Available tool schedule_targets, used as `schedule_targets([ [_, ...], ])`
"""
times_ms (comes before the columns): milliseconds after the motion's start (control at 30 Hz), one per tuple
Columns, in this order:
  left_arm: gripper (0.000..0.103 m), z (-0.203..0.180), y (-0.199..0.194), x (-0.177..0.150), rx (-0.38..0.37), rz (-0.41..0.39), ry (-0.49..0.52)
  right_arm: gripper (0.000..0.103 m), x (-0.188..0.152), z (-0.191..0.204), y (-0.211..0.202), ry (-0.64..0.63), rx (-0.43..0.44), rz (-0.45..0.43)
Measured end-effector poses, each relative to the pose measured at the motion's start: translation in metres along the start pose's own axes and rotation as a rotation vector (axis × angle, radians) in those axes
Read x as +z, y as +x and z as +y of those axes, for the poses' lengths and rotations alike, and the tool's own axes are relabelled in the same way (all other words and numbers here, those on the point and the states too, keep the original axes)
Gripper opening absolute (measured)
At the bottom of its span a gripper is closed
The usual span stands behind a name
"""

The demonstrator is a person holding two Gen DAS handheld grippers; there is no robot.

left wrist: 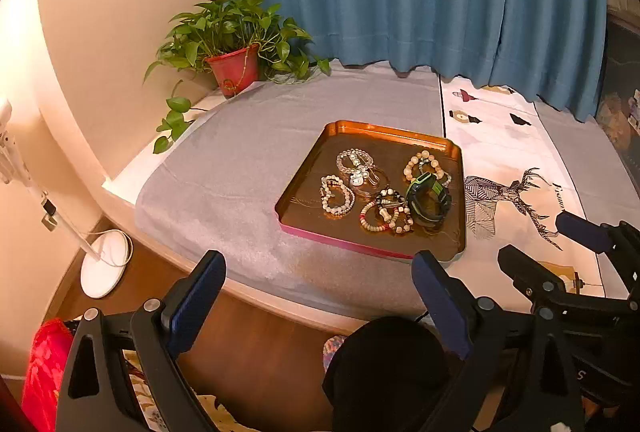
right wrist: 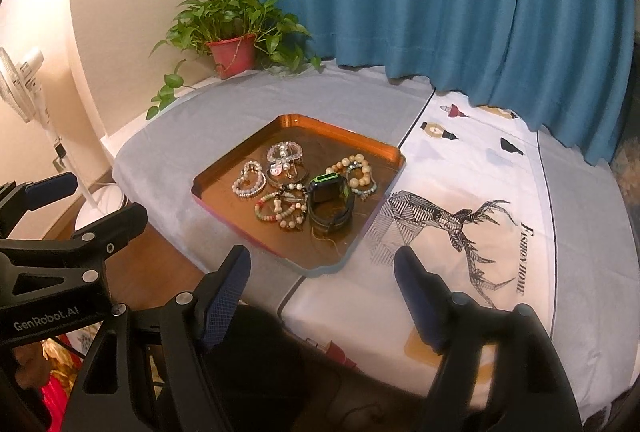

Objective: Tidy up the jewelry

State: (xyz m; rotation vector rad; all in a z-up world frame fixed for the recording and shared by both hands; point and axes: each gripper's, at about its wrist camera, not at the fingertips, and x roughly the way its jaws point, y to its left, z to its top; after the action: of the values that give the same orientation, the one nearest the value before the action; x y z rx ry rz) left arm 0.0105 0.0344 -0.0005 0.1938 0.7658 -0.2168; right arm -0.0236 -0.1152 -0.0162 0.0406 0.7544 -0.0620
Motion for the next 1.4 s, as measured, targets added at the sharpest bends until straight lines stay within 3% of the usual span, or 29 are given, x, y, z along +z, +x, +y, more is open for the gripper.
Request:
schedule_targets([
  [1400,0.093,0.0026,0.0047,0.0016,0.014,0.002,0.005,0.075,-0.0015,-0.0042,0.0028,0.012,0.002,0.002],
])
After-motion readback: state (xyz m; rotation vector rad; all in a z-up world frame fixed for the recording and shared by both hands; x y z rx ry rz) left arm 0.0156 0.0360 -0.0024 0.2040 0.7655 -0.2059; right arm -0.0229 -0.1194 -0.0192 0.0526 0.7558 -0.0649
